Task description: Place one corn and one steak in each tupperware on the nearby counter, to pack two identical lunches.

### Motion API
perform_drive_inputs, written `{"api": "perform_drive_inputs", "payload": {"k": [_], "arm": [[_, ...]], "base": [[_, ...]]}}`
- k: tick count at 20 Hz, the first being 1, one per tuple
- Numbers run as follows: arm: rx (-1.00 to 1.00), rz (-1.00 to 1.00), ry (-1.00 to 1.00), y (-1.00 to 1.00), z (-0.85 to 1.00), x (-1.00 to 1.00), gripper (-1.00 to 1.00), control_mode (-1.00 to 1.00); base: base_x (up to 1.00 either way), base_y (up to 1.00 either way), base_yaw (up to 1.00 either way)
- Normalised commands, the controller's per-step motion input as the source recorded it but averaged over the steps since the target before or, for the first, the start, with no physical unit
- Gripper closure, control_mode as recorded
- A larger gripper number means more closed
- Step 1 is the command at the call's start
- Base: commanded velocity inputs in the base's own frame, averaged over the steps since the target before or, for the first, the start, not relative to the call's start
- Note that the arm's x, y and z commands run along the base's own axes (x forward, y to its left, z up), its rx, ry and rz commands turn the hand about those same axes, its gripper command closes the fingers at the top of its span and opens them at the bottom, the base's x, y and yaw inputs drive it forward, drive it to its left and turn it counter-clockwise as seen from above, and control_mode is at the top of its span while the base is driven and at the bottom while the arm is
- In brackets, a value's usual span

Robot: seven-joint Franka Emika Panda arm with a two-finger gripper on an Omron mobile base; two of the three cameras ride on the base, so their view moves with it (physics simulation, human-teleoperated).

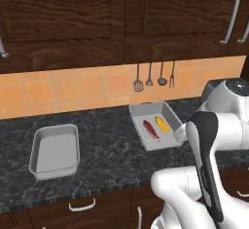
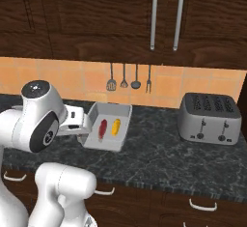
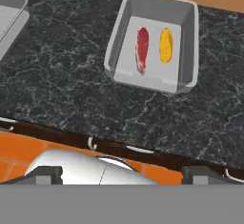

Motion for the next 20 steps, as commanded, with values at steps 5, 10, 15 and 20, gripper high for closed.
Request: {"api": "perform_drive_inputs", "payload": {"k": [5,10,15,20], "arm": [[0.00,0.00,-0.03,0.00,0.12,-0.37,-1.00,-1.00],[0.00,0.00,0.00,0.00,0.00,-0.02,-1.00,1.00],[0.00,0.00,0.00,0.00,0.00,0.00,-1.00,1.00],[0.00,0.00,0.00,0.00,0.00,0.00,-1.00,1.00]], "base": [[0.00,0.00,0.00],[-0.10,-0.05,-0.01],[-0.98,-0.79,-0.27],[-0.90,-0.94,-0.34]]}}
